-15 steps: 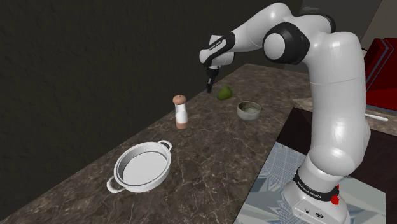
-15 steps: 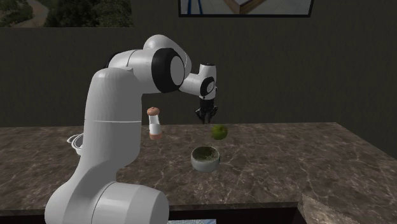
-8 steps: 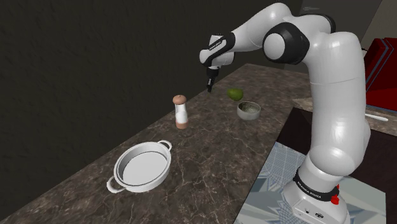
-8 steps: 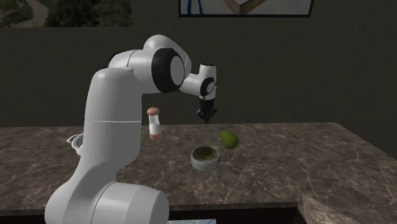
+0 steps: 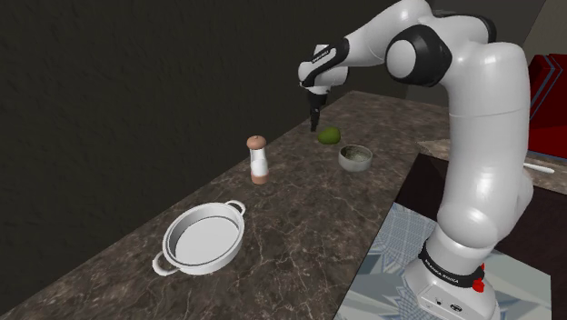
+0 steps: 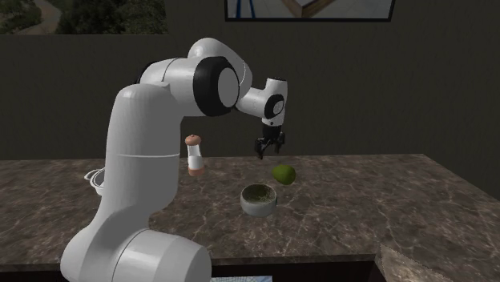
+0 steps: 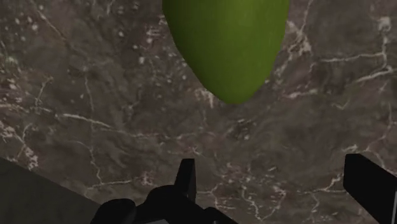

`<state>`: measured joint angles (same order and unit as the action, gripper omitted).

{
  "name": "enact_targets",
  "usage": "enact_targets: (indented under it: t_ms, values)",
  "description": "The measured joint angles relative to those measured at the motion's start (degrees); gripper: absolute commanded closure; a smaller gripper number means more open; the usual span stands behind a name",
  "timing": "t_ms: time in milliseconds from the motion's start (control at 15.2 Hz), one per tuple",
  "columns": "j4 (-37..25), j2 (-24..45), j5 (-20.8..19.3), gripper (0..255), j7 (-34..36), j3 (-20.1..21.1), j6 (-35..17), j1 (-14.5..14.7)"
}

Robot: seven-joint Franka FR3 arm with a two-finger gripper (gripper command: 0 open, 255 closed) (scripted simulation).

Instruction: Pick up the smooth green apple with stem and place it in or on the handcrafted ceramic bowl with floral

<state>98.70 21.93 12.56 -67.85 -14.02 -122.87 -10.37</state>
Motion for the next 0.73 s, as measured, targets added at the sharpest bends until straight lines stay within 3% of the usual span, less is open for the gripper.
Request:
enact_targets:
  t_ms: [396,726]
  values:
    - [-4.2,1.2,-1.4,0,-19.6,-0.2,10.0,-6.8]
    - [-3.5,2.5,-1.3,0,-22.7,0.0,9.0,-7.6]
